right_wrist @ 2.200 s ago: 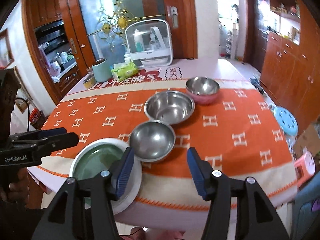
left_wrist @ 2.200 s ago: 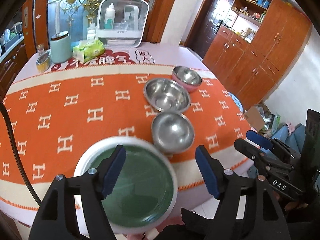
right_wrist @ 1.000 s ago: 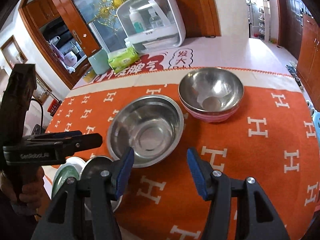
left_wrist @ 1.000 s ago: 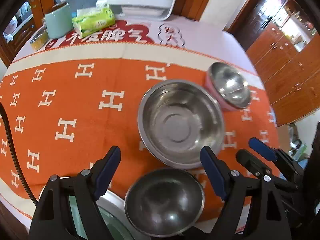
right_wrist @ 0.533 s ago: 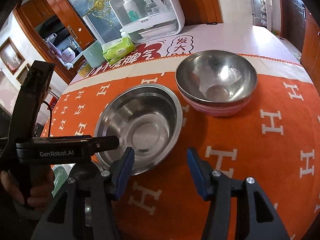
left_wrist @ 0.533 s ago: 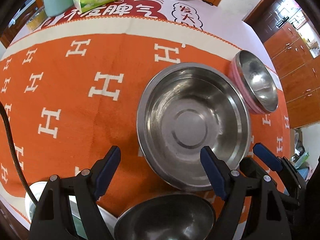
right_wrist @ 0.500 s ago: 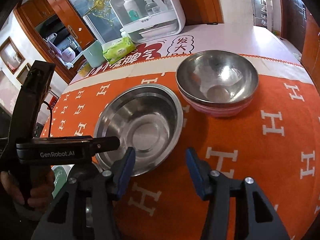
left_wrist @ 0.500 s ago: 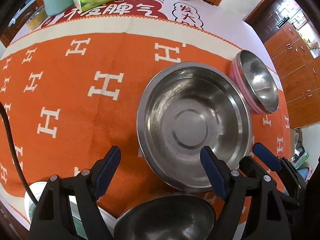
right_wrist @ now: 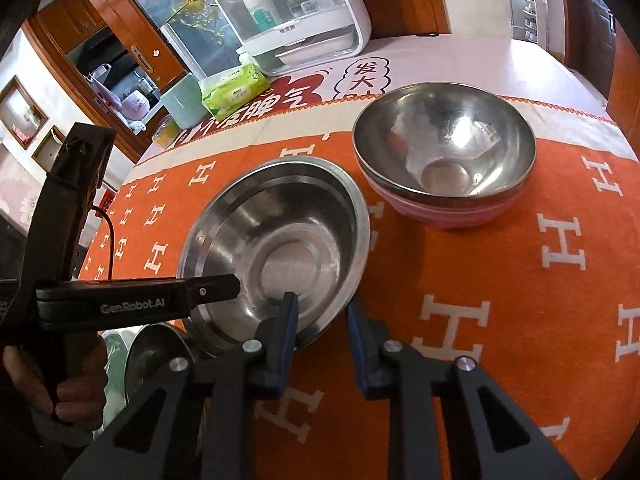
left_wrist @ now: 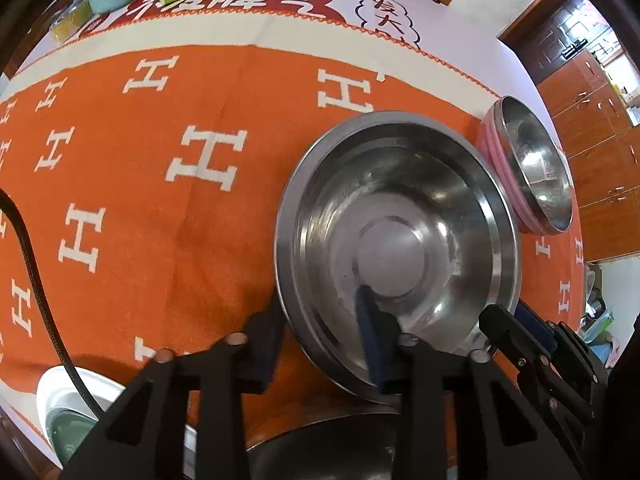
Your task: Organize plates and bowls
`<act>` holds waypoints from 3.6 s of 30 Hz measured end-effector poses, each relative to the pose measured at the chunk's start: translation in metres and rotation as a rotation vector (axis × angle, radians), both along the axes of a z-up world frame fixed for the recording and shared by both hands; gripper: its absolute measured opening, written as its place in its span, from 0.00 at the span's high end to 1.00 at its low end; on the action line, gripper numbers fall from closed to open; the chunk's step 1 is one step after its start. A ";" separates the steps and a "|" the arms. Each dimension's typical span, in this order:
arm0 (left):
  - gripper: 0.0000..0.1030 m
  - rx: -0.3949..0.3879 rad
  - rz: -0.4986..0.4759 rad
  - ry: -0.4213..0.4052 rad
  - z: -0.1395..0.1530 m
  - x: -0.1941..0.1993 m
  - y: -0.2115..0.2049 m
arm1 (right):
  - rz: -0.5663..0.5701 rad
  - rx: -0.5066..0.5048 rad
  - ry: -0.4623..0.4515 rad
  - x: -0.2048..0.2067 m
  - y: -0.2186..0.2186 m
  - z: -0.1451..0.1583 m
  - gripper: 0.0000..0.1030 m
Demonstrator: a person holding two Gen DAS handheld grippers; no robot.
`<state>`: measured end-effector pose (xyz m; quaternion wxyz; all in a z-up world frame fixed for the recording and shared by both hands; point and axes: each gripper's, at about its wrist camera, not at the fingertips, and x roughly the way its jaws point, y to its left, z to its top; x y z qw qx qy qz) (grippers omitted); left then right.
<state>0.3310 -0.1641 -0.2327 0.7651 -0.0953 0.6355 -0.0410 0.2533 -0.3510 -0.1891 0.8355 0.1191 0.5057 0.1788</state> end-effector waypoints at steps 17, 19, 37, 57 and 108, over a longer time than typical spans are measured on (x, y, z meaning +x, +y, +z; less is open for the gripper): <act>0.83 -0.013 -0.011 -0.047 0.014 -0.009 0.004 | -0.015 -0.039 -0.062 -0.006 0.003 0.013 0.77; 0.83 -0.016 -0.012 -0.063 0.018 -0.012 0.004 | -0.020 -0.041 -0.076 -0.009 0.003 0.016 0.77; 0.81 -0.046 -0.019 -0.221 0.081 -0.064 0.009 | -0.032 -0.089 -0.252 -0.059 0.012 0.072 0.77; 0.79 -0.053 0.037 -0.394 0.133 -0.155 0.051 | 0.094 -0.158 -0.436 -0.125 0.062 0.122 0.75; 0.76 0.013 0.110 -0.114 0.081 -0.248 0.357 | 0.209 -0.103 -0.177 -0.186 0.362 0.064 0.64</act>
